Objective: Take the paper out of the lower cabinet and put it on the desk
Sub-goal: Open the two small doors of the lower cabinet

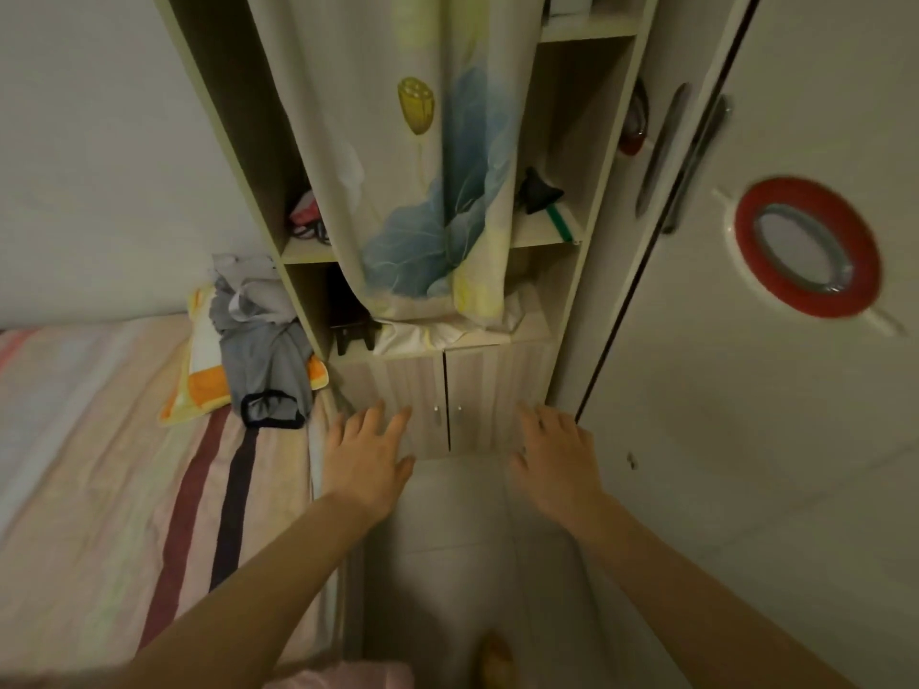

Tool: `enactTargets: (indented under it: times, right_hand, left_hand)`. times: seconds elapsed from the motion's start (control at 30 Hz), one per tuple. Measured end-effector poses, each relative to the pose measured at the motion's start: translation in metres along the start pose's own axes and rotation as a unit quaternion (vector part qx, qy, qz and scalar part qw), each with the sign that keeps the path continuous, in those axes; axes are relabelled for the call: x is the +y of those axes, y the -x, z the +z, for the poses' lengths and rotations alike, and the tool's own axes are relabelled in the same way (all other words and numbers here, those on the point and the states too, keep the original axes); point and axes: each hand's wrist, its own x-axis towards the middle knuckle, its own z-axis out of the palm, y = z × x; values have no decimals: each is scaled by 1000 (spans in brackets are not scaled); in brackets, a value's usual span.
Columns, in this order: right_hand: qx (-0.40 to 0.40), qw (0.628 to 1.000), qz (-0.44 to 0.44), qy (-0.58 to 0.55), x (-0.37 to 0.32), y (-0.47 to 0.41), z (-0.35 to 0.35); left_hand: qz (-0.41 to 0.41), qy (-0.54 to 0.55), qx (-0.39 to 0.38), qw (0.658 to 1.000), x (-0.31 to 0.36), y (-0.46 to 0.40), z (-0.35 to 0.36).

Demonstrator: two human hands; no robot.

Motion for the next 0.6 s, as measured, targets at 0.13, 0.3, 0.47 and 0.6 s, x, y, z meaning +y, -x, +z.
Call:
enactTargets:
  times: [0.13,0.3,0.47,0.6]
  right_hand:
    - [-23,1000,-8,-1,4,-90,26]
    - [-67,998,-20,1,8,-193,59]
    - [-81,996,-23,-9,21,-270,100]
    - [-114,993,-29,-1,28,-322,144]
  left_hand:
    - [-15,-4,-20,1000,-16,-75,22]
    - [-55,26,-63,996,-26,-166,60]
    - [-94,60,-127,986,-30,-228,117]
    - [-91,44,-160,982,-39,-272,158]
